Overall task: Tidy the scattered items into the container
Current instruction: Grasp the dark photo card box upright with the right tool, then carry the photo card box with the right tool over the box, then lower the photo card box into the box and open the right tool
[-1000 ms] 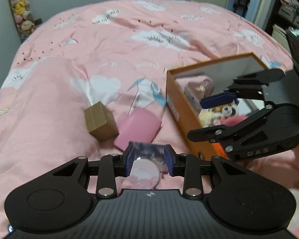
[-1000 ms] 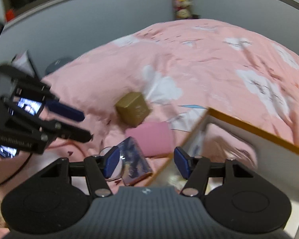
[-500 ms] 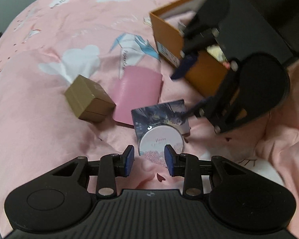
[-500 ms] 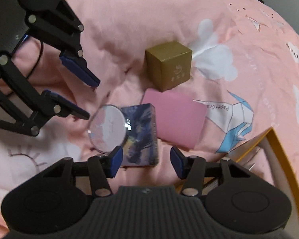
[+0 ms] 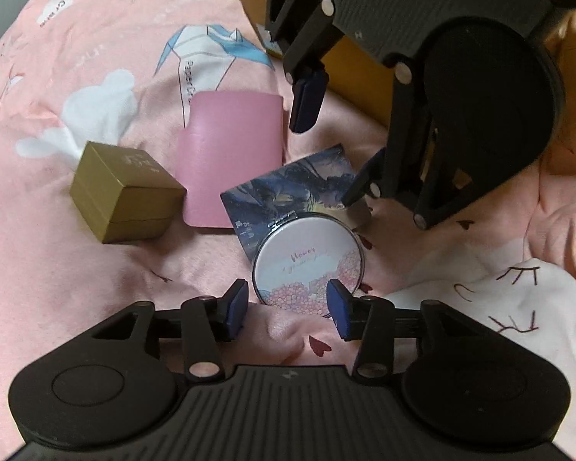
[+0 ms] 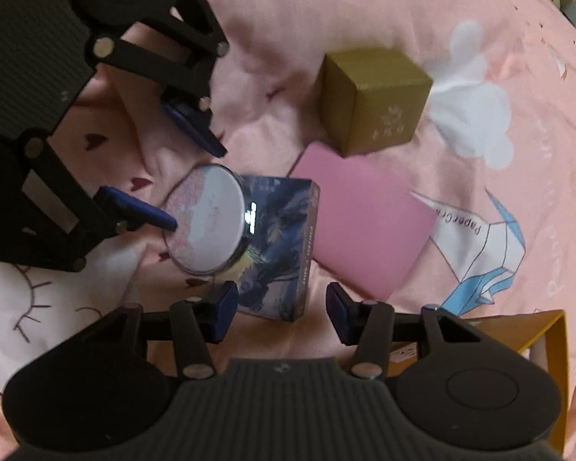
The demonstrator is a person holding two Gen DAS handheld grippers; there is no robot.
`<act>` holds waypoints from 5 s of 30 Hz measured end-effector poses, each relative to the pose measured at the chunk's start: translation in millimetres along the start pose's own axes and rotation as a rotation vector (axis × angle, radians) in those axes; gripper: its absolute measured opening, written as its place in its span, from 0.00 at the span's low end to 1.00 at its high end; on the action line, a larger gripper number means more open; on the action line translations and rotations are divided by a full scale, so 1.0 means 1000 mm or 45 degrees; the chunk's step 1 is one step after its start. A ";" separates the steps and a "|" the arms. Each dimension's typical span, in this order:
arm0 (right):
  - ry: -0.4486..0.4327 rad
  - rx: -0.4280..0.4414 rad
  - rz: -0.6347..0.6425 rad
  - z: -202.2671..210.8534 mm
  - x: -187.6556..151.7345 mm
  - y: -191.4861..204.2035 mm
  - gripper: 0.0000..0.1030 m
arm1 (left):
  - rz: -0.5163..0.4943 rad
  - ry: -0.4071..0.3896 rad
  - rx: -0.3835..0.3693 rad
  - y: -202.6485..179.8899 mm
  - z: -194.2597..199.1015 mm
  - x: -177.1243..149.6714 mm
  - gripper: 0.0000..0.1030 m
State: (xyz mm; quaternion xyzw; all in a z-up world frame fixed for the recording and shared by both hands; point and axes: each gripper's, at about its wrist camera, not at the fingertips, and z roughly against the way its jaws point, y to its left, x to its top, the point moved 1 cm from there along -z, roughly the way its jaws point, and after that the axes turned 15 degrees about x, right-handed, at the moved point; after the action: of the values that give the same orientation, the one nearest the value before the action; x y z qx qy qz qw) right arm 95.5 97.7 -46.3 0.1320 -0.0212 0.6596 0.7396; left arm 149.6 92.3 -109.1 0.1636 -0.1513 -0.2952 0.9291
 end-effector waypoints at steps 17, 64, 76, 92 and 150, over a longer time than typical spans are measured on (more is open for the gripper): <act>0.033 0.140 -0.101 -0.020 0.003 -0.012 0.55 | 0.182 0.041 -0.025 -0.002 -0.007 -0.008 0.43; -0.480 0.117 -0.223 0.028 -0.032 0.018 0.24 | 0.002 -0.323 0.462 -0.109 0.052 -0.023 0.15; -0.915 0.049 -0.388 0.137 -0.078 0.031 0.24 | -0.040 -0.311 0.407 -0.107 0.050 -0.018 0.16; -1.124 -0.255 -1.015 0.182 -0.251 0.010 0.24 | 0.270 -0.265 0.297 -0.085 0.066 -0.021 0.10; -0.529 -0.223 -1.375 0.092 -0.262 -0.076 0.39 | 0.679 -0.009 0.134 -0.021 0.025 -0.014 0.49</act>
State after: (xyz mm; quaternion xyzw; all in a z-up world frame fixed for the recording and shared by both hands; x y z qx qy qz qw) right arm 149.9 -184.3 -24.4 0.1893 -0.1500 0.1453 0.9594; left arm 119.1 78.7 -97.7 0.1650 -0.2075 -0.0323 0.9637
